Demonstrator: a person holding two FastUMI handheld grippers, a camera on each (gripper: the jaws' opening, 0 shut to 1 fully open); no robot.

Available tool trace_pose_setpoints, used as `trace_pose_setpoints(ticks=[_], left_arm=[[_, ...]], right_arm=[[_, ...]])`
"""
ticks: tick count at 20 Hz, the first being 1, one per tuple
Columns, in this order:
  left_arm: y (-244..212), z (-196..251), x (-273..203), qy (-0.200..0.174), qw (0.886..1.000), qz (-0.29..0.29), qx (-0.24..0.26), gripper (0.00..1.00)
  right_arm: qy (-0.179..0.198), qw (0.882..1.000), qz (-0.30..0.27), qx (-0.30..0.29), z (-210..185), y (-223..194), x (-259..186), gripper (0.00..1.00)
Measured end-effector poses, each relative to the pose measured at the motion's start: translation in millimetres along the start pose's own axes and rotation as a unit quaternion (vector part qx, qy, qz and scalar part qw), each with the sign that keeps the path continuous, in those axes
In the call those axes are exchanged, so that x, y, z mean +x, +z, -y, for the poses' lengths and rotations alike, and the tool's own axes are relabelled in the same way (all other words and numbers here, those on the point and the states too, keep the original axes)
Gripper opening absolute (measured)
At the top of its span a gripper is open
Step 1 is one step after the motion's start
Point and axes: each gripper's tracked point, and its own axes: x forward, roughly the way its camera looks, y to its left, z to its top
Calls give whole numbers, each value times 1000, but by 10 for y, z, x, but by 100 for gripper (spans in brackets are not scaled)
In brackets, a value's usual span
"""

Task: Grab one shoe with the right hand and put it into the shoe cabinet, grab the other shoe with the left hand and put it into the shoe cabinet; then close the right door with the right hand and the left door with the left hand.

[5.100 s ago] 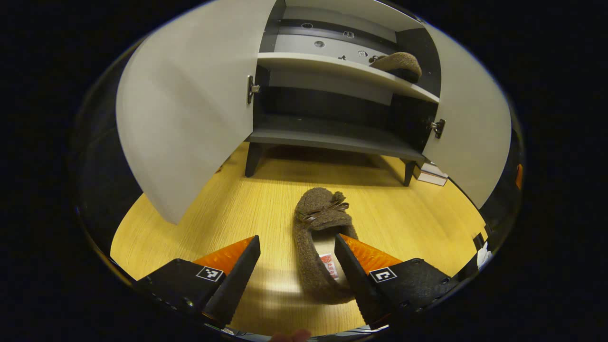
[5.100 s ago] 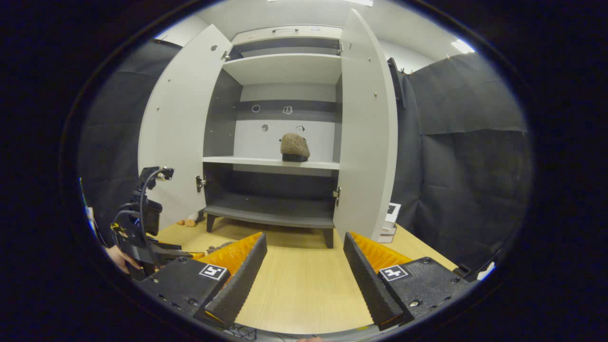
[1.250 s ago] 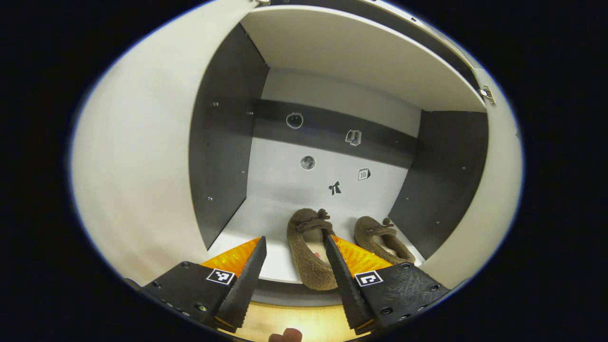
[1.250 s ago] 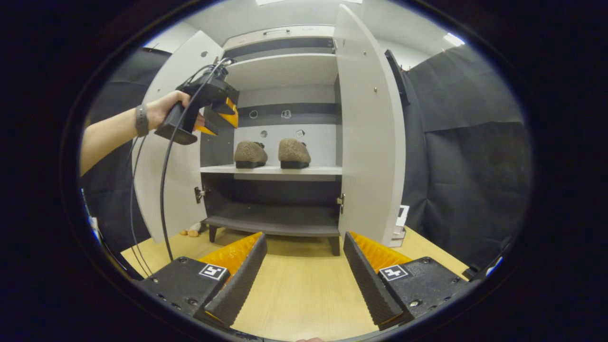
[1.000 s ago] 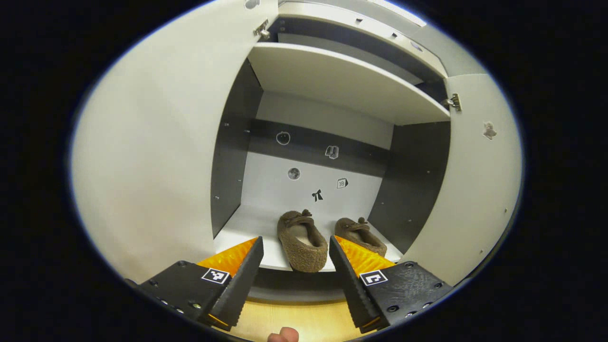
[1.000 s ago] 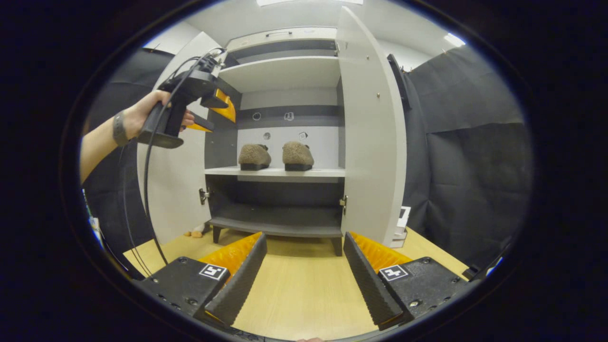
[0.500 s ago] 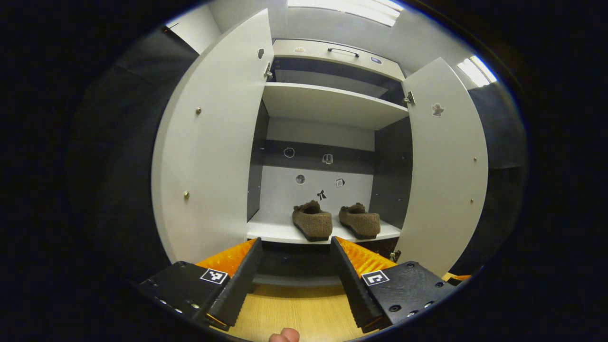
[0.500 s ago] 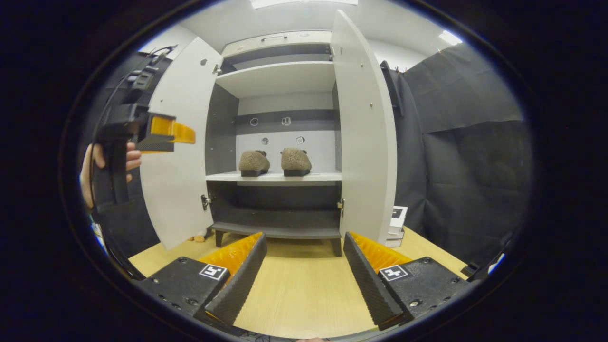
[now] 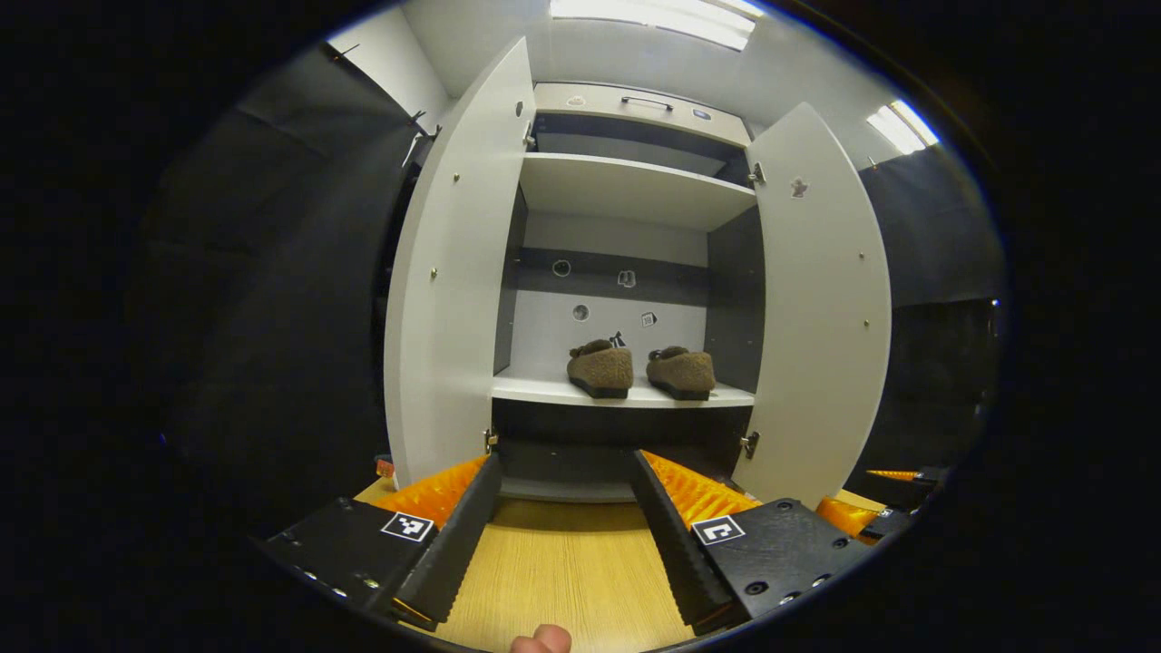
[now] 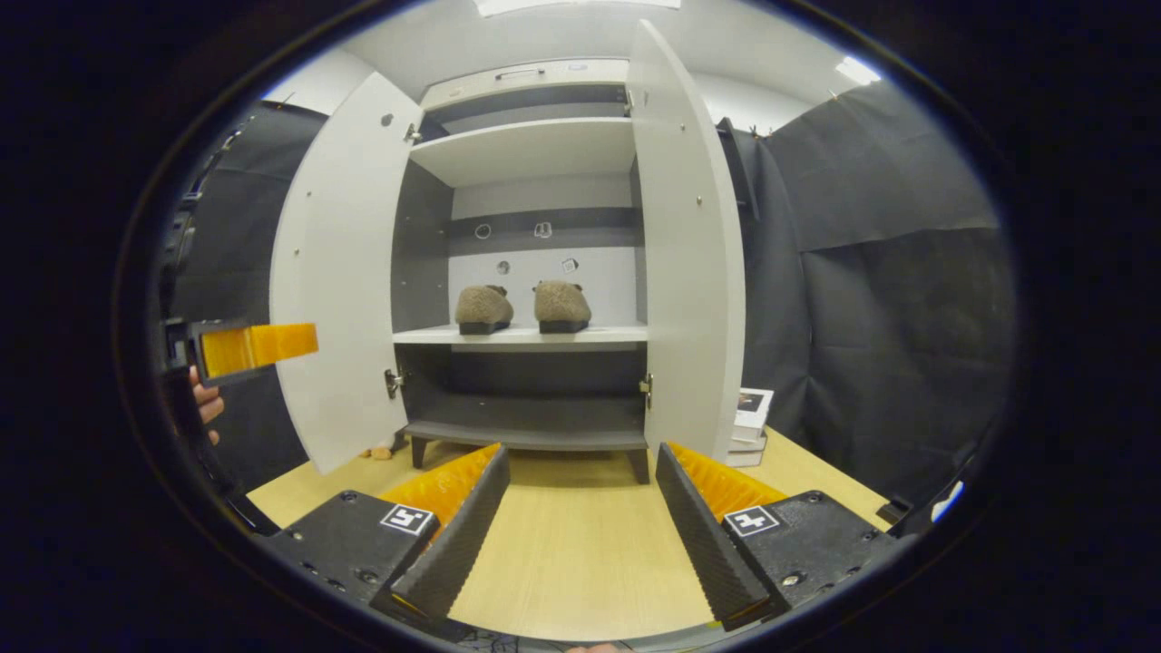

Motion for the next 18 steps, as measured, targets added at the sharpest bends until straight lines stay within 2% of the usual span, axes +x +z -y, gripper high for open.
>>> trace_pose_setpoints(ticks=[5, 10, 14, 18], left_arm=[[-264, 66, -293, 1, 1000, -3, 9, 89], [-366, 39, -393, 8, 1000, 5, 18, 89], [-416, 56, -465, 7, 1000, 8, 16, 89], [-407, 81, -458, -1, 1000, 9, 8, 89]], right_arm=[[2, 1000, -8, -1, -49, -80, -60, 100], [12, 1000, -8, 15, -103, -104, -132, 100], [6, 1000, 20, 17, 7, 241, -240, 100], [-22, 997, 75, 13, 423, 950, -383, 100]])
